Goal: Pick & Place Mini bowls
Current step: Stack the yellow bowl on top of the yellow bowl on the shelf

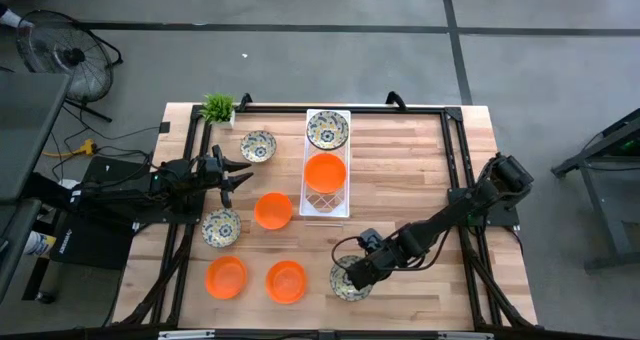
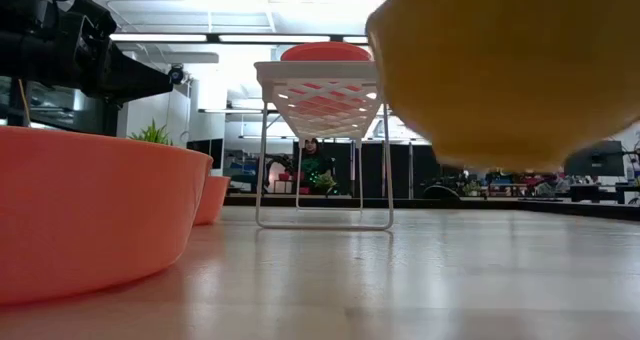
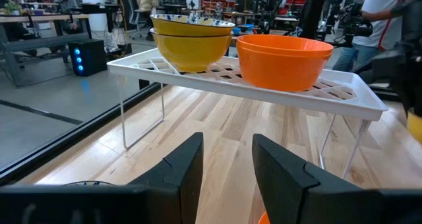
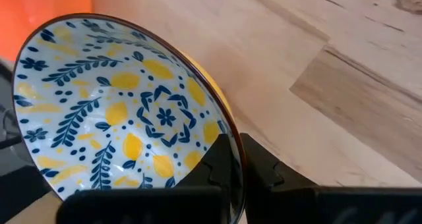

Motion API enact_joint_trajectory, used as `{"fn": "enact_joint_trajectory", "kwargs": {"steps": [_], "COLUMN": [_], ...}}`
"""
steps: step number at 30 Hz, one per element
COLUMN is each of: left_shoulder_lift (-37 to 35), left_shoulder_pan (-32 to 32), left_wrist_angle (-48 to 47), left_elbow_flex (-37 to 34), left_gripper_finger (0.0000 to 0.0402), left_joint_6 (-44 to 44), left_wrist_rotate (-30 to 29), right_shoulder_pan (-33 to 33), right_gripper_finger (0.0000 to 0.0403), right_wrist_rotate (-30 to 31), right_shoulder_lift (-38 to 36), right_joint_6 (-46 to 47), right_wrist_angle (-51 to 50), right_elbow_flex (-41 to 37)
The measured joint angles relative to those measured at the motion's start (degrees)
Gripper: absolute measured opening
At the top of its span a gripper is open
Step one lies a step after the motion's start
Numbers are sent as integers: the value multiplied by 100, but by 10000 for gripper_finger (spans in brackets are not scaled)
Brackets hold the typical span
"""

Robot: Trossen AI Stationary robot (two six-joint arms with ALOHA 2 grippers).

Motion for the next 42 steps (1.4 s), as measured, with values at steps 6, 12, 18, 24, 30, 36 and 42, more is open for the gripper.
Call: {"fn": "enact_joint_trajectory", "kwargs": {"steps": [6,12,18,24,30,36,42], "left_shoulder_lift": [0,0,0,-2,-2,0,-2], "left_shoulder_pan": [0,0,0,0,1,0,0], "left_wrist_angle": [0,0,0,0,0,0,0], "left_elbow_flex": [1,2,2,2,2,2,0], "left_gripper_finger": [129,129,129,129,129,129,129], "left_joint_6": [0,0,2,0,2,0,2], "left_wrist_rotate": [-1,0,0,0,0,0,-2], "right_shoulder_pan": [75,157,158,-41,-327,-786,-1503], "right_gripper_finger": [2,2,2,2,2,2,2], "right_wrist_rotate": [-12,101,287,505,621,634,385], "right_shoulder_lift": [-239,-499,-817,-1131,-1242,-1242,-1242], "right_joint_6": [-92,-213,-443,-1020,-1612,-1888,-2385], "right_wrist_angle": [-8,-7,-3,-88,-967,-2259,-2880], "right_elbow_flex": [2,4,4,306,1147,2139,2738]}}
